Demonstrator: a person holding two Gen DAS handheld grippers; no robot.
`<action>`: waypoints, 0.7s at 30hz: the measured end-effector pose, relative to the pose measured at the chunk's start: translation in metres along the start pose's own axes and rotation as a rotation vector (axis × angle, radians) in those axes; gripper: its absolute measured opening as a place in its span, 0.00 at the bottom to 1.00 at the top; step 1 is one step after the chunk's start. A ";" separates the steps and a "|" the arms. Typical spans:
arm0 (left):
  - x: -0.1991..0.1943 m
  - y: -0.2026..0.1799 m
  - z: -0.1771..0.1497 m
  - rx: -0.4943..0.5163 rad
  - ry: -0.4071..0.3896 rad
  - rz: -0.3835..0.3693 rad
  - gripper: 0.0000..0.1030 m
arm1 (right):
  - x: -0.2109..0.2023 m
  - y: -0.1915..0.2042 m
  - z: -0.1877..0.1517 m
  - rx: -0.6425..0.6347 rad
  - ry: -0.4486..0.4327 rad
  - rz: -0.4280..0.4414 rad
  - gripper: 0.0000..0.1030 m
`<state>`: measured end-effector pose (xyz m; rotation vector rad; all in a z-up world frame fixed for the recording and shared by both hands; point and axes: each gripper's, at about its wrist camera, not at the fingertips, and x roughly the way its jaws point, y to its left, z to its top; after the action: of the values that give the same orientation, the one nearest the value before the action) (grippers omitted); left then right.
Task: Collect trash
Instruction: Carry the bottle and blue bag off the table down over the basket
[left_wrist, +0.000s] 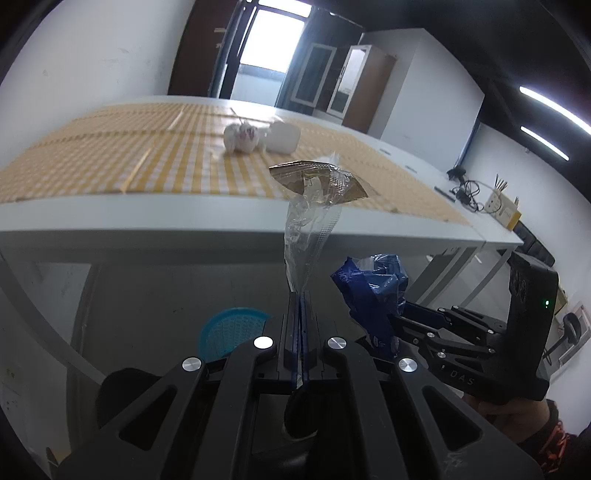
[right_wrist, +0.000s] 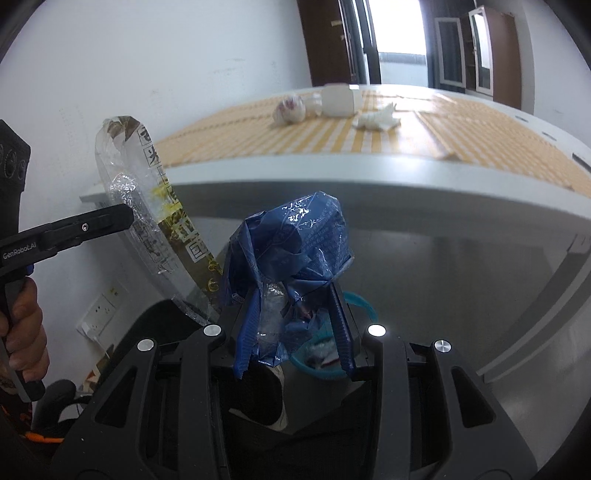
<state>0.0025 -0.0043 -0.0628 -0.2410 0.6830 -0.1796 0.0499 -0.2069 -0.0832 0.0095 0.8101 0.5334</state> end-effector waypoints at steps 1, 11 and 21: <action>0.004 0.001 -0.003 0.001 0.007 0.003 0.00 | 0.007 -0.001 -0.002 0.002 0.016 0.000 0.34; 0.077 0.029 -0.047 0.014 0.034 0.063 0.00 | 0.068 -0.011 -0.034 0.011 0.169 -0.047 0.34; 0.164 0.065 -0.076 -0.067 0.109 0.102 0.00 | 0.163 -0.032 -0.054 0.071 0.361 -0.072 0.33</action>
<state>0.0838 0.0064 -0.2366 -0.2612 0.8082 -0.0722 0.1193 -0.1708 -0.2399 -0.0521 1.1772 0.4435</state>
